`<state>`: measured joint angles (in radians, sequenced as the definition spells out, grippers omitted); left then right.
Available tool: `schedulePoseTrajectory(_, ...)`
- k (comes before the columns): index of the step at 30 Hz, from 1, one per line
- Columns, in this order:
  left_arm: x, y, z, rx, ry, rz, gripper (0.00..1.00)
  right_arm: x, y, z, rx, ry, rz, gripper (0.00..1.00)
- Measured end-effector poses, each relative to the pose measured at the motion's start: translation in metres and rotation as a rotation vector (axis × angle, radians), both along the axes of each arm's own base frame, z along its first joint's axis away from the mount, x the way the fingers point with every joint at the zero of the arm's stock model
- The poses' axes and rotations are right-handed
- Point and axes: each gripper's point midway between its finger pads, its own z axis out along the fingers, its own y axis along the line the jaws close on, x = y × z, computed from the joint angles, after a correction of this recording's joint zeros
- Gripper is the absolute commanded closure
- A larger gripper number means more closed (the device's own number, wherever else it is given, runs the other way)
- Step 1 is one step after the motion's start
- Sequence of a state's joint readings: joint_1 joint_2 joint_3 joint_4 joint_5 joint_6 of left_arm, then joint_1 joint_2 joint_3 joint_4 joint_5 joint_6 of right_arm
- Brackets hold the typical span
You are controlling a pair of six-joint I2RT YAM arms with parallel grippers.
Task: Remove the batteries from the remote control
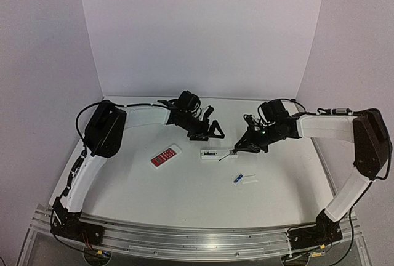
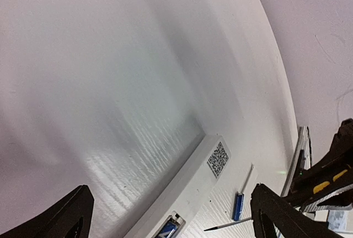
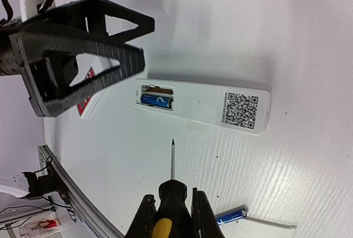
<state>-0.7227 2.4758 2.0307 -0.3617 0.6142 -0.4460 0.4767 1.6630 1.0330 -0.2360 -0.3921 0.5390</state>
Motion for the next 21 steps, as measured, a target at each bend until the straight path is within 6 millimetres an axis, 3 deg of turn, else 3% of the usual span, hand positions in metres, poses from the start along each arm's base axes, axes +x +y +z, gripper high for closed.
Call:
schedulePoseTrajectory(5,0.022,0.043,0.027,0.091,-0.063,0.152,0.13,0.0,0.0,0.017,0.024,-0.027,-0.011,1.0)
schedulePoseTrajectory(9,0.022,0.063,0.028,0.118,-0.039,0.201,0.21,0.003,-0.002,0.018,0.014,-0.036,-0.031,1.0)
schedulePoseTrajectory(15,-0.001,0.069,-0.004,0.16,0.058,0.187,0.3,0.017,0.0,0.024,0.005,-0.054,-0.059,1.0)
schedulePoseTrajectory(21,-0.018,0.059,-0.006,0.136,0.107,0.152,0.41,0.031,0.002,0.024,-0.005,-0.064,-0.082,1.0)
